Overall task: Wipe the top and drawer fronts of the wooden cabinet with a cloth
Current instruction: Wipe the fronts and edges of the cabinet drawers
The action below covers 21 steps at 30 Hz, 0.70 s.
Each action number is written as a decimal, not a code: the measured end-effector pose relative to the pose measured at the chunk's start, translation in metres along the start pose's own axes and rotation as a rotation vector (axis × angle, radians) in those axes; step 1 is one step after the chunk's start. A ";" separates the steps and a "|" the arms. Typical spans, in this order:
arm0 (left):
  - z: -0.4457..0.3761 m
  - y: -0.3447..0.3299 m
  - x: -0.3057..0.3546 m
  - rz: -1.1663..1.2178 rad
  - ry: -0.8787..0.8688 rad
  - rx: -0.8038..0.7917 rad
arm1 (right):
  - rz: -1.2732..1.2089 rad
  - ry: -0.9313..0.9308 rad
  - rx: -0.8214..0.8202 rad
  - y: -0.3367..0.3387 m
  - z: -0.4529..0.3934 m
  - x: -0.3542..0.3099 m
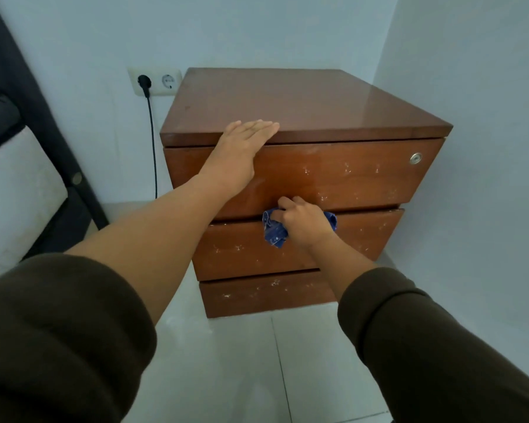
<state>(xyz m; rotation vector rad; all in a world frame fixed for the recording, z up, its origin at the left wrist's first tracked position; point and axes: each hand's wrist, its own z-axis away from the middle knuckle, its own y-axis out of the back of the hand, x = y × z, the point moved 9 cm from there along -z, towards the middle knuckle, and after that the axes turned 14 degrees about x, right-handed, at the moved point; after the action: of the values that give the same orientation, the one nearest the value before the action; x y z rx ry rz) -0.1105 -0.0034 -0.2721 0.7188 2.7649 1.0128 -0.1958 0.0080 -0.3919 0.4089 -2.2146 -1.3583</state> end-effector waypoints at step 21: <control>-0.016 -0.025 0.043 -0.070 0.048 0.062 | 0.029 0.023 0.376 0.040 0.010 0.060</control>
<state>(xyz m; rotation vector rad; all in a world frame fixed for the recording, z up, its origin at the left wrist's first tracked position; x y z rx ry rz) -0.1621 -0.0089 -0.2731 0.6083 2.8525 0.9469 -0.2502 0.0035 -0.3444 0.5182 -2.4476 -0.9141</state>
